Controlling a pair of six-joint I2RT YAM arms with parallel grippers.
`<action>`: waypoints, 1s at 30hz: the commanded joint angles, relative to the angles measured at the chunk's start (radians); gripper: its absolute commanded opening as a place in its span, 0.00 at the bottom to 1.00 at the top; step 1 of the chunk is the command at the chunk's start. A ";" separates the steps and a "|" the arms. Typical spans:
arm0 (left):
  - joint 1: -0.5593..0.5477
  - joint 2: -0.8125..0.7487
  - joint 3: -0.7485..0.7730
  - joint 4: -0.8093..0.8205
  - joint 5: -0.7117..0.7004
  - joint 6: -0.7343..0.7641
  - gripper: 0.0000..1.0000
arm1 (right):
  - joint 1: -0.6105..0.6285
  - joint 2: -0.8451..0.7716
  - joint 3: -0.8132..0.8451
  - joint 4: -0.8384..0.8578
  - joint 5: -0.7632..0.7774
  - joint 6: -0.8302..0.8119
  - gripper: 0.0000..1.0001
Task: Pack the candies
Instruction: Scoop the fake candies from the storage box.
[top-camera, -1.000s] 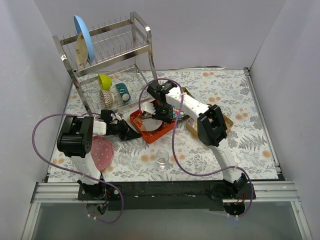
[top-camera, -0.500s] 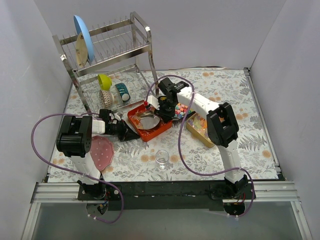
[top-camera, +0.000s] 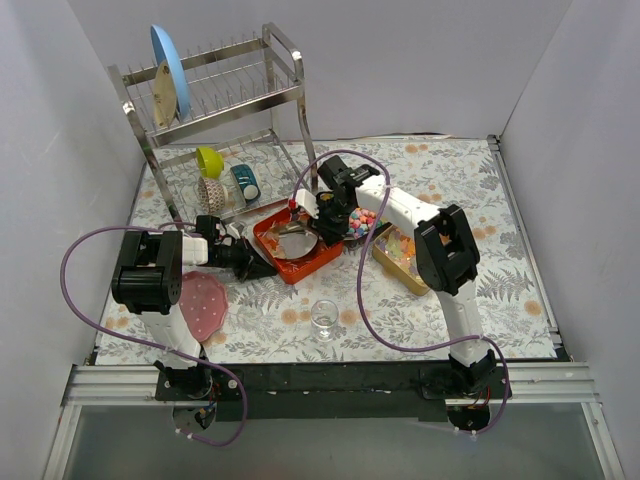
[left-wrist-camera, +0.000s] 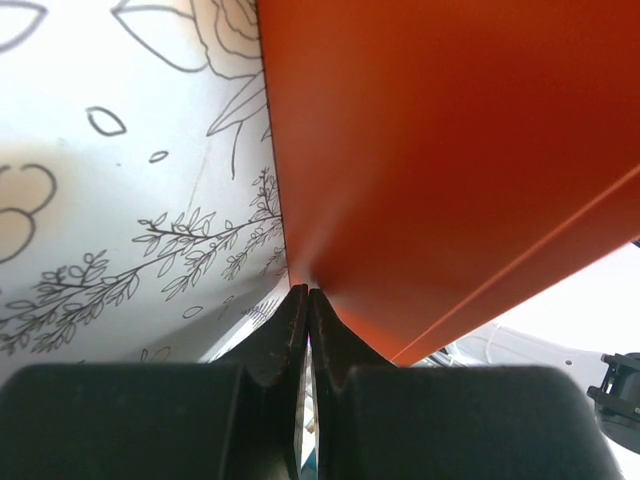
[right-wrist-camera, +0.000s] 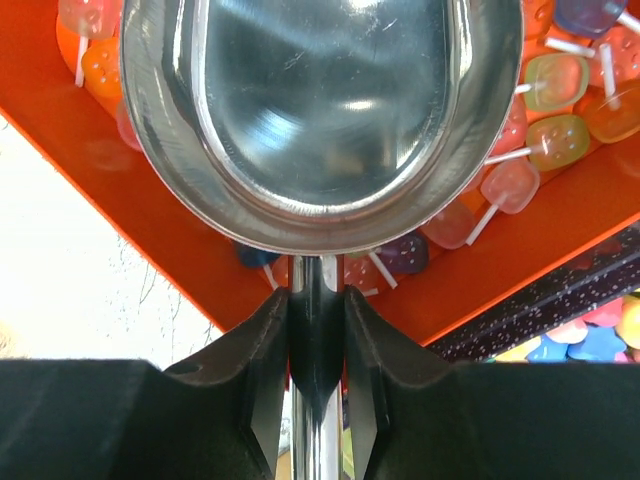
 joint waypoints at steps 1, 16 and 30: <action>0.015 0.004 0.043 0.034 0.013 0.023 0.00 | 0.022 -0.014 -0.044 0.077 -0.029 0.021 0.34; 0.017 -0.008 0.037 0.023 0.009 0.039 0.00 | 0.025 -0.109 -0.192 0.215 -0.050 0.009 0.01; 0.066 0.007 0.080 -0.072 0.055 0.134 0.00 | -0.087 -0.198 -0.322 0.344 -0.335 0.075 0.01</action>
